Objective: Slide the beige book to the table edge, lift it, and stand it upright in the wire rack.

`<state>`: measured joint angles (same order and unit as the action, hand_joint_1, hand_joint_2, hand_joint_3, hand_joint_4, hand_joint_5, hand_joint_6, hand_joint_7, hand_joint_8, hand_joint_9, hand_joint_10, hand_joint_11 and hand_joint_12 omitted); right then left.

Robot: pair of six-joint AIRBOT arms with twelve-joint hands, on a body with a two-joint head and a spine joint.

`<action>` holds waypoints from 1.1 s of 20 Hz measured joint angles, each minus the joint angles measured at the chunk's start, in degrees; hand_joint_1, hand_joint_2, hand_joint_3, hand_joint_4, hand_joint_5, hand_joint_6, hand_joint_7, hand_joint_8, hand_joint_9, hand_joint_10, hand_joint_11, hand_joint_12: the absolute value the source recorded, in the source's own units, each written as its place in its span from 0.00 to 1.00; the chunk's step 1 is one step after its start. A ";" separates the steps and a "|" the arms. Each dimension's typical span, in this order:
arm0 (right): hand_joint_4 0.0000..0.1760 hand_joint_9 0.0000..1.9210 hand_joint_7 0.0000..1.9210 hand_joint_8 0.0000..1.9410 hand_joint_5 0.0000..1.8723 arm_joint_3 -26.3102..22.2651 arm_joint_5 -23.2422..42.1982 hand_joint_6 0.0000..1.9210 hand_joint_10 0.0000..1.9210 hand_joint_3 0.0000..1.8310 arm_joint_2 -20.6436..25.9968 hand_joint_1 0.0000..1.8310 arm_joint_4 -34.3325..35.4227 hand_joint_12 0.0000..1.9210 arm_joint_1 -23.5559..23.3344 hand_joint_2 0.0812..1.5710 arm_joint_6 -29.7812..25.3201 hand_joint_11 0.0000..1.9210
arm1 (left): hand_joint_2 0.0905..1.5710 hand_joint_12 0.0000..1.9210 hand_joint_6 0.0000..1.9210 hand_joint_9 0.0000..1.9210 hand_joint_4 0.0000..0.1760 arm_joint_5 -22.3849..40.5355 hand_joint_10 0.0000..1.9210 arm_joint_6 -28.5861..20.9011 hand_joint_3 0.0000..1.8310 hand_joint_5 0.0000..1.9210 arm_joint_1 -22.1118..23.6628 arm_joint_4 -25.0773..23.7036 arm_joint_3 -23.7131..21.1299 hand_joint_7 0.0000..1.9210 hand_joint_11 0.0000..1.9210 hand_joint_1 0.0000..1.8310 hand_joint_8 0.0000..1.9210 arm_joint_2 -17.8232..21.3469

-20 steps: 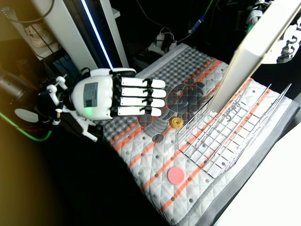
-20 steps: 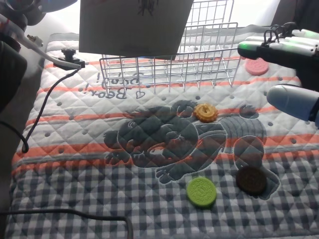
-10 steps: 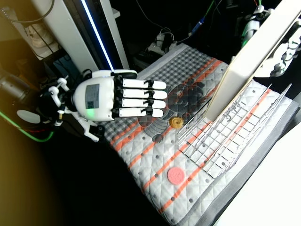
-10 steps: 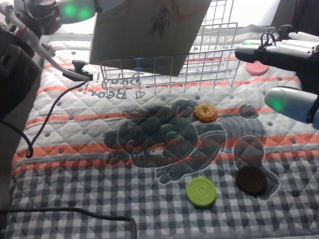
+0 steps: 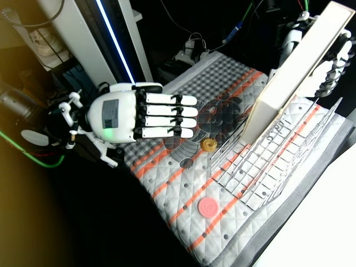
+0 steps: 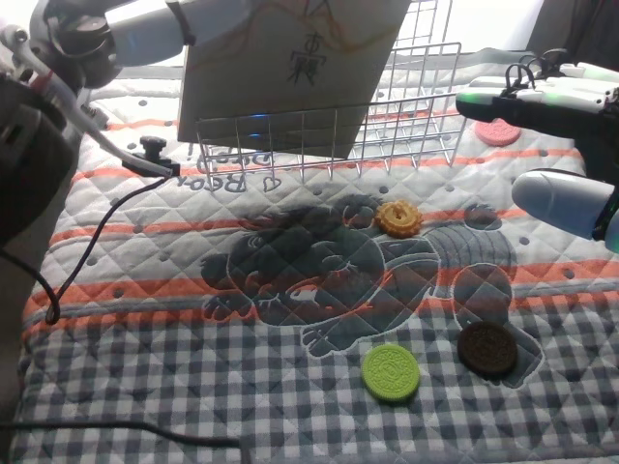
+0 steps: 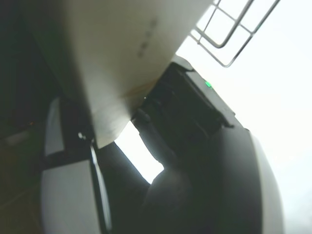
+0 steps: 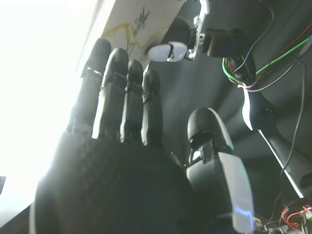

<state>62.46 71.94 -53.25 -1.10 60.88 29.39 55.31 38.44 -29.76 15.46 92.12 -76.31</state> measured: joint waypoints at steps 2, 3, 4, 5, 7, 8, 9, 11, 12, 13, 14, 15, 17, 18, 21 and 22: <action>0.00 0.22 0.21 0.00 0.21 -0.15 0.26 0.00 0.00 0.00 0.02 0.09 0.42 0.32 0.00 0.88 0.00 0.14 | 0.68 0.55 0.01 0.32 0.27 1.46 0.07 -1.14 0.00 0.34 -2.38 1.75 -1.27 0.33 0.08 0.61 0.02 0.48; 0.00 0.22 0.21 0.00 0.20 -0.24 0.24 0.00 0.00 0.00 0.00 0.08 0.66 0.32 0.00 0.88 -0.02 0.14 | 0.68 0.56 0.00 0.28 0.43 2.75 0.02 -1.16 0.00 0.27 -3.50 1.90 -2.16 0.27 0.03 0.54 0.00 1.01; 0.00 0.22 0.21 0.00 0.20 -0.31 0.24 0.00 0.00 0.00 0.02 0.08 0.66 0.32 0.00 0.88 -0.02 0.14 | 0.68 0.56 0.00 0.28 0.43 3.23 0.02 -1.07 0.00 0.27 -4.09 2.12 -2.78 0.27 0.03 0.54 0.00 1.44; 0.00 0.22 0.21 0.00 0.21 -0.37 0.31 0.00 0.00 0.00 0.04 0.07 0.61 0.32 0.00 0.88 -0.02 0.14 | 0.67 0.37 0.00 0.16 0.82 4.26 0.00 -1.20 0.00 0.15 -5.09 2.86 -3.63 0.15 0.00 0.50 0.00 2.10; 0.00 0.22 0.20 0.00 0.20 -0.70 0.28 0.00 0.00 0.00 0.24 0.08 0.94 0.31 0.17 0.88 -0.04 0.14 | 0.66 0.20 0.00 0.06 0.88 5.18 0.00 -0.81 0.00 0.05 -6.82 3.85 -5.75 0.04 0.00 0.46 0.00 3.80; 0.00 0.22 0.20 0.00 0.20 -0.70 0.28 0.00 0.00 0.00 0.24 0.08 0.94 0.31 0.17 0.88 -0.04 0.14 | 0.66 0.20 0.00 0.06 0.88 5.57 0.00 -0.33 0.00 0.05 -7.23 4.37 -6.69 0.04 0.00 0.46 0.00 4.52; 0.00 0.22 0.20 0.00 0.20 -0.70 0.26 0.00 0.00 0.00 0.24 0.08 1.03 0.32 0.17 0.88 -0.02 0.15 | 0.60 0.09 0.00 0.00 1.00 6.14 0.00 0.83 0.00 0.00 -7.65 4.83 -8.13 0.00 0.00 0.41 0.00 5.70; 0.00 0.22 0.20 0.00 0.21 -0.92 0.26 0.00 0.00 0.00 0.24 0.10 1.14 0.39 0.17 0.88 -0.02 0.13 | 0.56 0.00 0.00 0.00 1.00 8.52 0.00 2.25 0.00 0.00 -7.67 4.44 -10.49 0.00 0.00 0.40 0.00 8.02; 0.00 0.23 0.21 0.00 0.22 -1.01 0.35 0.00 0.00 0.00 0.24 0.11 1.11 0.40 0.17 0.88 -0.04 0.13 | 0.56 0.00 0.00 0.00 0.86 10.03 0.00 2.32 0.00 0.00 -7.67 3.87 -11.30 0.00 0.00 0.38 0.00 8.98; 0.00 0.24 0.22 0.00 0.22 -1.01 0.31 0.00 0.01 0.00 0.24 0.11 1.09 0.40 0.17 0.88 -0.04 0.14 | 0.56 0.00 0.00 0.00 0.82 10.80 0.00 2.32 0.00 0.00 -7.67 3.52 -11.91 0.00 0.00 0.35 0.00 9.62; 0.00 0.24 0.21 0.00 0.22 -1.01 0.31 0.00 0.00 0.00 0.24 0.10 1.18 0.40 0.17 0.88 -0.04 0.13 | 0.56 0.00 0.00 0.00 0.93 11.32 0.00 2.38 0.00 0.00 -7.67 3.17 -12.85 0.00 0.00 0.32 0.00 10.54; 0.00 0.22 0.21 0.00 0.21 -1.01 0.31 0.00 0.00 0.00 0.24 0.11 1.38 0.45 0.17 0.87 -0.04 0.11 | 0.54 0.00 0.00 0.00 0.99 11.56 0.00 2.38 0.00 0.00 -8.24 2.95 -14.08 0.00 0.00 0.29 0.00 11.63; 0.00 0.22 0.21 0.00 0.22 -1.03 0.20 0.00 0.00 0.00 0.59 0.10 1.33 0.49 0.17 0.87 -0.02 0.08 | 0.50 0.00 0.00 0.00 1.00 13.11 0.00 2.38 0.00 0.00 -11.69 1.70 -16.96 0.00 0.00 0.23 0.00 14.91; 0.00 0.22 0.21 0.00 0.21 -1.36 -0.20 0.00 0.00 0.00 1.38 0.09 1.38 0.48 0.17 0.86 0.09 0.08 | 0.52 0.00 0.00 0.00 1.00 13.53 0.00 2.40 0.00 0.00 -13.53 2.14 -18.49 0.00 0.00 0.24 0.00 16.44; 0.00 0.15 0.15 0.00 0.17 -3.45 2.47 0.00 0.00 0.01 5.07 0.11 2.21 0.40 0.96 0.90 1.36 0.00 | 0.53 0.00 0.00 0.00 1.00 18.88 0.00 2.38 0.00 0.00 -23.65 1.70 -26.45 0.00 0.00 0.33 0.00 24.81; 0.00 0.15 0.15 0.00 0.17 -3.50 2.58 0.00 0.00 0.01 5.11 0.11 2.23 0.40 1.05 0.90 1.33 0.00 | 0.53 0.00 0.00 0.00 1.00 19.02 0.00 2.38 0.00 0.00 -23.96 1.62 -26.64 0.00 0.00 0.33 0.00 25.00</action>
<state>58.96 74.52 -48.14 1.13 61.93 30.72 74.32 40.82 -53.71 17.08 65.47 -51.31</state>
